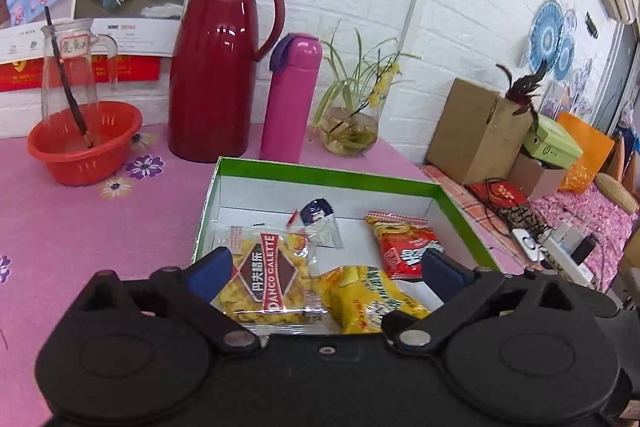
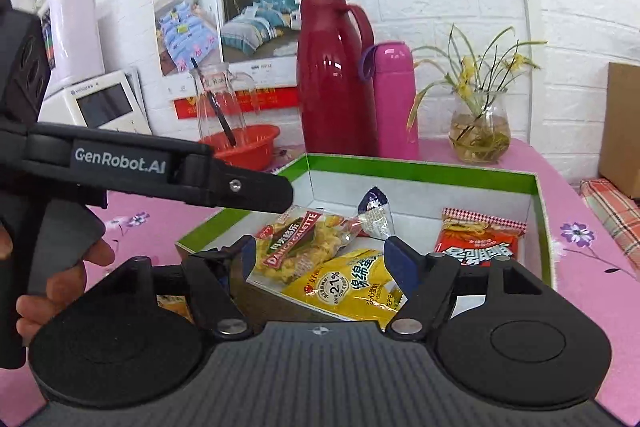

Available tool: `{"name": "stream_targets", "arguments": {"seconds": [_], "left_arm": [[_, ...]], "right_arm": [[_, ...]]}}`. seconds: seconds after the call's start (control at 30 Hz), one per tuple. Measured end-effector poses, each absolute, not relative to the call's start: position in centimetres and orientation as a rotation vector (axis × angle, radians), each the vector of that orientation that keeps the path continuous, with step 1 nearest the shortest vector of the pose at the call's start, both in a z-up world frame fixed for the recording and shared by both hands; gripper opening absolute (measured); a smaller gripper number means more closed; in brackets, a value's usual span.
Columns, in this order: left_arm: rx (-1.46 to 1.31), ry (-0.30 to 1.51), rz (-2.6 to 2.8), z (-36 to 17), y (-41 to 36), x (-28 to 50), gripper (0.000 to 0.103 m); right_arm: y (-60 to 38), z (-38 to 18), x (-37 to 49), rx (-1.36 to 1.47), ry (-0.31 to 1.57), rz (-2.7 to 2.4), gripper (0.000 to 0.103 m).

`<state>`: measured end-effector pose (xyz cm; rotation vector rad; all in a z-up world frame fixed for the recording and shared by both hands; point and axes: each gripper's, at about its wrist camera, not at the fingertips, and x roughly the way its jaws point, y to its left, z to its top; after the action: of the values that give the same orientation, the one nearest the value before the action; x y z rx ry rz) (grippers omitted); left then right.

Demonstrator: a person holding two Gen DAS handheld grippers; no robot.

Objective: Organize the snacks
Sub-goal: 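Lift the DANCO GALETTE bag into the green box and open the left tool, then grasp a green snack bag with the left tool while the right grasps an orange bag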

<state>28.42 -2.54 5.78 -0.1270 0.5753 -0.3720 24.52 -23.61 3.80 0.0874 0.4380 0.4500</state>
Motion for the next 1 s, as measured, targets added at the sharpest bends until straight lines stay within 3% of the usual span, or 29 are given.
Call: {"name": "stream_targets", "arguments": {"seconds": [0.33,0.67,1.0], "left_arm": [[-0.132,0.535,-0.35,8.4,-1.5,17.5,0.103],[-0.155,0.636,-0.372,3.1,-1.3,10.0,0.103],[-0.227,0.701,-0.372,-0.2,-0.6,9.1,0.103]], "right_arm": [[-25.0,5.8,15.6,0.056,0.378,0.527,0.103],[-25.1,0.6,9.9,-0.027,0.549,0.537,0.103],[-24.5,-1.2,10.0,0.048,0.718,0.495,0.103]]}}
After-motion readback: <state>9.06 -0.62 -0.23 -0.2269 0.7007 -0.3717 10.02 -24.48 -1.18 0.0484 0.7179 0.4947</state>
